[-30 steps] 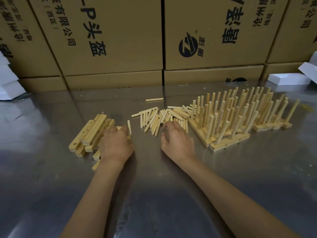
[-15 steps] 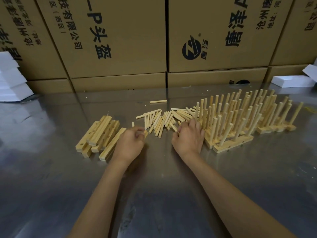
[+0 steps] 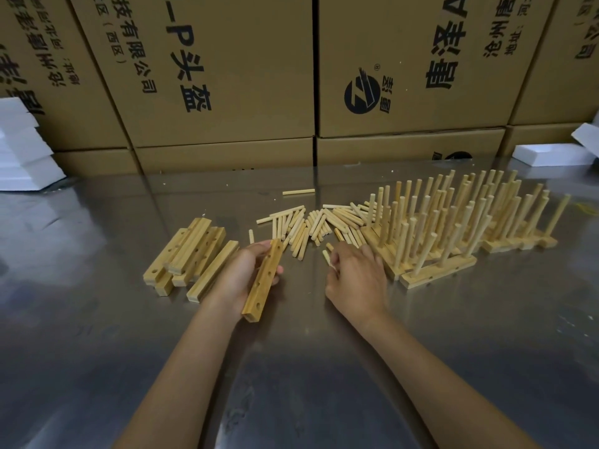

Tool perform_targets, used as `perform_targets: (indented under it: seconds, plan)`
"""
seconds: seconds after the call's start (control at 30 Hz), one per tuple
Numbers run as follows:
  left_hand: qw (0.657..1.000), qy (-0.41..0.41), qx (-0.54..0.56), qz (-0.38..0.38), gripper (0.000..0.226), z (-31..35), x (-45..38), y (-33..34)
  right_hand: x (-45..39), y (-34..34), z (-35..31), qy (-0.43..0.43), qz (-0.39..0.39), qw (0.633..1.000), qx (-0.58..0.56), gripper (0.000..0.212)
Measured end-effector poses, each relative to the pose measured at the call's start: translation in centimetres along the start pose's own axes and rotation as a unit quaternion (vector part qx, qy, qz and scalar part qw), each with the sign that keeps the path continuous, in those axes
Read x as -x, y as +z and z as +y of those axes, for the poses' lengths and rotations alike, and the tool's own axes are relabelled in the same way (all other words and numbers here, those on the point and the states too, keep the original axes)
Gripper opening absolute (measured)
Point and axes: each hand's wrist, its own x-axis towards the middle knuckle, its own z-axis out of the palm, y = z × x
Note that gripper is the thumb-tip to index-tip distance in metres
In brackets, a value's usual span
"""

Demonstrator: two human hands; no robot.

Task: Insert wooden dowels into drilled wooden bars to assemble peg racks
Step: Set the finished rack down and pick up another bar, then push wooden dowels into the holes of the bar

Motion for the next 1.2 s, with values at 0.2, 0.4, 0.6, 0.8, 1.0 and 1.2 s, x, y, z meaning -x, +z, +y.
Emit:
perform_targets:
  seconds: [0.2, 0.4, 0.6, 0.8, 1.0, 1.2]
  plan:
    - [0.998, -0.023, 0.054, -0.026, 0.027, -0.1, -0.2, 0.7, 0.8, -0.4, 0.5, -0.02, -0.009, 0.996, 0.089, 0.022]
    - [0.99, -0.045, 0.108, -0.083, 0.027, -0.3, 0.2, 1.7, 0.2, -2.2, 0.2, -0.042, -0.008, 0.998, -0.041, 0.018]
    - [0.995, -0.012, 0.02, -0.096, 0.028, -0.1, 0.5, 1.7, 0.6, -2.7, -1.2, -0.121, -0.037, 0.97, -0.206, 0.028]
    - [0.994, 0.031, -0.014, -0.104, 0.031, -0.3, 1.2, 2.4, 0.3, -3.3, -0.5, -0.11, -0.043, 0.966, -0.232, 0.02]
    - [0.985, 0.097, -0.082, -0.12, 0.028, -1.0, 2.3, 3.2, 0.5, -4.1, -0.2, -0.113, -0.018, 0.982, -0.152, 0.02]
    - [0.976, 0.114, -0.133, -0.125, 0.029, -1.1, 2.3, 3.3, 0.6, -3.2, -0.2, -0.09, -0.035, 0.981, -0.17, 0.018]
